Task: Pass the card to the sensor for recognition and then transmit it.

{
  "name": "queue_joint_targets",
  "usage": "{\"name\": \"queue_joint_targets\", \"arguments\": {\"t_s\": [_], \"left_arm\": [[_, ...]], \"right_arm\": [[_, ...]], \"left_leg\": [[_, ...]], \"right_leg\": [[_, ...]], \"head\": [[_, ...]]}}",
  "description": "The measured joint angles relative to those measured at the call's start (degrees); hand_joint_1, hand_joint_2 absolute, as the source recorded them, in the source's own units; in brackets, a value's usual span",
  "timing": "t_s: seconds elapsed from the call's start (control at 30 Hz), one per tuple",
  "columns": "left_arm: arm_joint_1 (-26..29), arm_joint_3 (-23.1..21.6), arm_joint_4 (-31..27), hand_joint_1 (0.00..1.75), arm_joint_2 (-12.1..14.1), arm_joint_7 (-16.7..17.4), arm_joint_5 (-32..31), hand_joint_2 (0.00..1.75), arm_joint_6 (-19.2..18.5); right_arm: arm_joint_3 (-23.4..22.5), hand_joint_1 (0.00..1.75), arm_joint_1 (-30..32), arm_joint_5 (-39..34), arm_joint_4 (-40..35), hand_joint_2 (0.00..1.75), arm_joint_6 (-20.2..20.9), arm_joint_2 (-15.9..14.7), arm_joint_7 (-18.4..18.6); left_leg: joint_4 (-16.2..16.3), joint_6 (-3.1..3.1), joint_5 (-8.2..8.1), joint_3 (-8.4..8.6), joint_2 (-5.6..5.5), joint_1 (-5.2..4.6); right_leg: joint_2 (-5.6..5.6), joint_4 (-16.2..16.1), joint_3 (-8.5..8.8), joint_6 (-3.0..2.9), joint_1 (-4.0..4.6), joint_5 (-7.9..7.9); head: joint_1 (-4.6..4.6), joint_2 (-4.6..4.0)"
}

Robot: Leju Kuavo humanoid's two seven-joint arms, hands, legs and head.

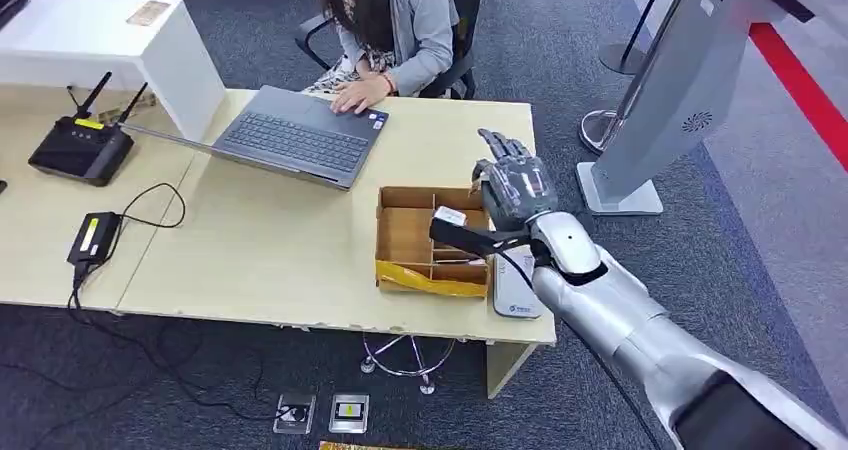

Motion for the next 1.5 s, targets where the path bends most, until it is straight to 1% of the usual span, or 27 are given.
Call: {"name": "queue_joint_targets", "arguments": {"t_s": [0.27, 0.43, 0.67, 1.03, 1.13, 1.43, 1.5], "left_arm": [[-0.1, -0.6, 0.0, 0.00, 0.0, -1.1, -0.7, 0.00, -0.4], [-0.1, -1.0, 0.1, 0.00, 0.2, -0.9, -1.1, 0.00, -0.8], [-0.2, -1.1, 0.1, 0.00, 0.4, -1.0, -1.6, 0.00, -1.0], [-0.2, -2.3, 0.1, 0.00, 0.6, -1.4, -2.4, 0.00, -2.2], [-0.2, -2.4, 0.1, 0.00, 0.6, -0.5, -2.3, 0.00, -2.1], [-0.2, -2.4, 0.1, 0.00, 0.6, 0.0, -2.3, 0.00, -2.1], [-0.2, -2.4, 0.1, 0.00, 0.6, 0.6, -1.8, 0.00, -1.8]], "right_arm": [[-0.9, 1.75, -1.6, 2.0, 0.9, 1.75, -0.9, 2.8, -0.2], [-1.9, 1.75, -1.7, 3.6, 1.5, 1.75, -0.8, 3.8, 0.9], [-2.9, 1.75, -1.2, 7.3, 1.5, 1.75, 0.3, 3.8, 3.5], [-5.7, 1.75, 0.8, 9.9, 0.7, 1.75, 2.1, 3.7, 5.1], [-6.4, 1.75, 1.3, 10.5, 0.4, 1.75, 2.6, 3.7, 5.2], [-6.8, 1.75, 1.6, 11.3, 0.0, 1.75, 2.7, 3.7, 5.2], [-7.9, 1.75, 2.0, 12.6, -0.5, 1.75, 3.1, 3.8, 4.9]], "left_leg": [[0.0, 0.00, 0.00, 0.00, -0.01, 0.00], [0.0, 0.00, 0.00, 0.00, -0.01, 0.00], [0.0, 0.00, 0.00, 0.01, -0.01, 0.00], [0.0, 0.00, 0.00, 0.02, 0.00, 0.00], [0.0, 0.00, 0.00, 0.02, 0.00, 0.00], [0.0, 0.00, 0.00, 0.01, 0.00, 0.00], [0.0, 0.00, 0.00, 0.02, 0.00, 0.00]], "right_leg": [[-0.02, 0.0, 0.00, 0.00, 0.00, 0.00], [-0.01, 0.0, -0.01, 0.00, 0.00, 0.00], [0.01, 0.0, -0.02, 0.00, 0.00, 0.00], [0.03, 0.0, -0.02, 0.00, 0.00, 0.00], [0.02, 0.0, -0.02, 0.00, 0.00, 0.00], [0.02, 0.0, -0.02, 0.00, 0.00, 0.00], [0.02, 0.0, -0.02, 0.00, 0.00, 0.00]], "head": [[0.02, 0.00], [0.00, 0.00], [0.02, 0.00], [0.00, 0.00], [0.00, 0.00], [0.02, 0.00], [0.00, 0.02]]}}
